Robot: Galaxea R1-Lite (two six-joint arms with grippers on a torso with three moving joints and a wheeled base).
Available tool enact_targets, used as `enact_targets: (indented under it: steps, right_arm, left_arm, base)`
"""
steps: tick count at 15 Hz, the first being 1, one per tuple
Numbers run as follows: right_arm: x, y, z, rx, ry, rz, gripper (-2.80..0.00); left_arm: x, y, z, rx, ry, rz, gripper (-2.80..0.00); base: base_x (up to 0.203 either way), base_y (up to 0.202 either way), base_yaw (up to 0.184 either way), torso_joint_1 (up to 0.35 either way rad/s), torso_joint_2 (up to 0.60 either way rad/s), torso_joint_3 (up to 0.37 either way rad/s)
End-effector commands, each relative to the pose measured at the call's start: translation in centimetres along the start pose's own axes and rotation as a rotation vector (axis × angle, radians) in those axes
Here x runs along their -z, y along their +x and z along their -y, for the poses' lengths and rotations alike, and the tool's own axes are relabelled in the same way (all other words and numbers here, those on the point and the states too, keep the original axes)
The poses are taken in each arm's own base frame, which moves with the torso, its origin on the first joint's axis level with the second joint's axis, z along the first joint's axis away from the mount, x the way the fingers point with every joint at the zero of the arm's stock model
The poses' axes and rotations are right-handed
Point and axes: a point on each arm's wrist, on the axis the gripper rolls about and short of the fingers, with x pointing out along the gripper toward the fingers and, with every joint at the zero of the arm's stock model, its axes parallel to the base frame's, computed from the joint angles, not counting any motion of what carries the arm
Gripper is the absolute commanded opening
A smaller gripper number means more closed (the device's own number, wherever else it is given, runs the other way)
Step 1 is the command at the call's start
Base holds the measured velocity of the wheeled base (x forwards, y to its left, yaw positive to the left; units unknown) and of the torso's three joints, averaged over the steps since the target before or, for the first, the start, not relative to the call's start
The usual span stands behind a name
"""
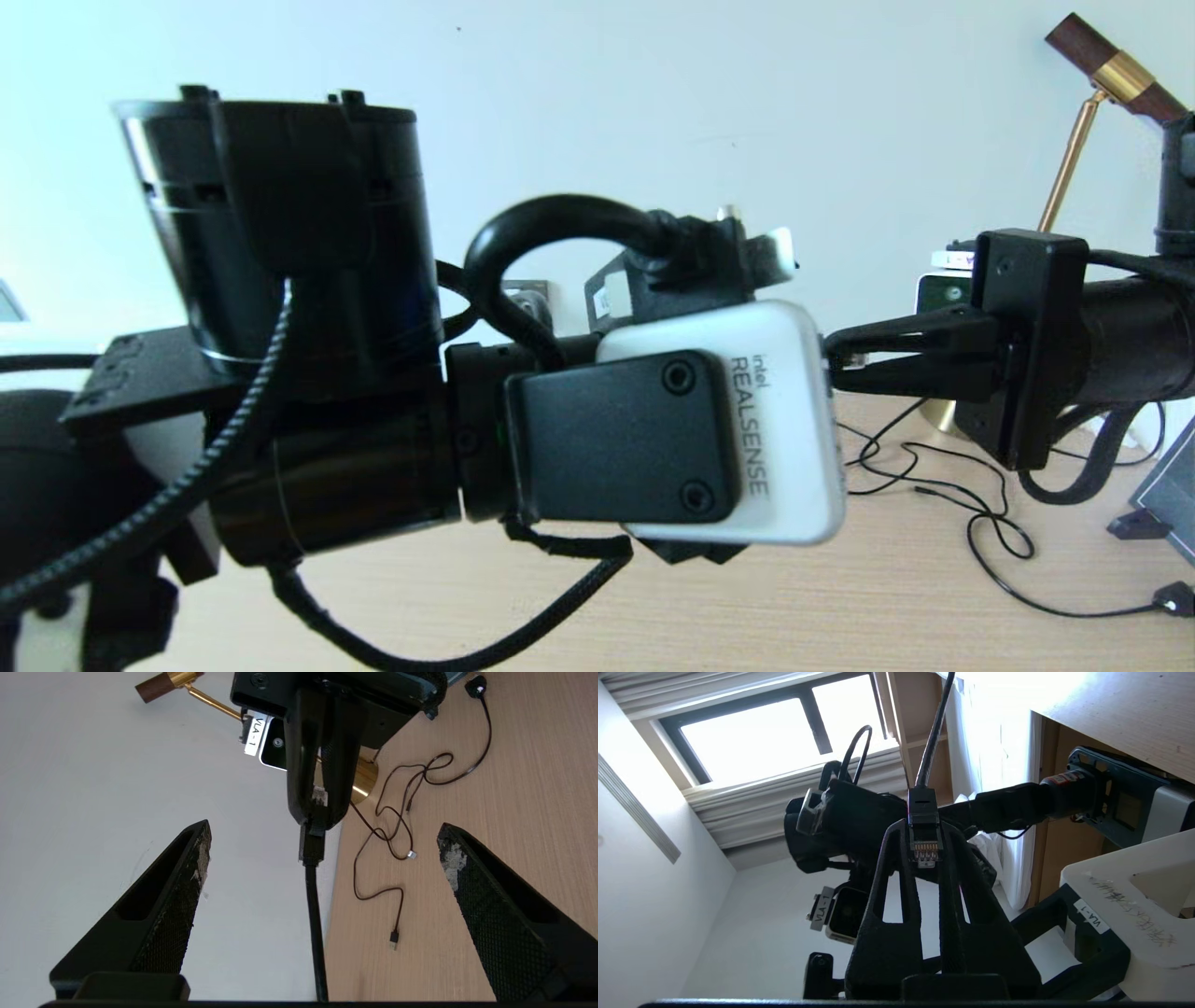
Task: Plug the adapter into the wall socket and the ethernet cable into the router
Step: Hand it to the other hand
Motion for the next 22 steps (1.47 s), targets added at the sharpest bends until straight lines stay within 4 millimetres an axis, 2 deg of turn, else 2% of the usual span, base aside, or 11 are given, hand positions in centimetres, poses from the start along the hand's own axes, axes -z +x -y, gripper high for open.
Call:
enact_targets:
  steps: [1,7,22]
  right_arm:
    - [0.22,-0.07,-0.34,-0.007,-0.001,-0.016,-2.80]
    - [1.01,-0.33,-0.54,-0.016,0.011,-0.061,-2.80]
    - [0.81,-0.16,-0.48,-0.015,0.021,-0.079,-2.80]
  left_arm:
    - [0.55,0.55,0.48,0.015,0.002,-0.001,0.00]
    - [1.22,1.08,0.13,-0.032,0.014,0.007,0.00]
    - [1.11,1.06,0.25,-0.032,0.013,0.014,0.00]
  base:
    - [0.000,0.000,0.000,0.000,0.00,0.000]
    - [0.000,0.000,0.000,0.000,0.00,0.000]
    - [0.000,0.000,0.000,0.000,0.00,0.000]
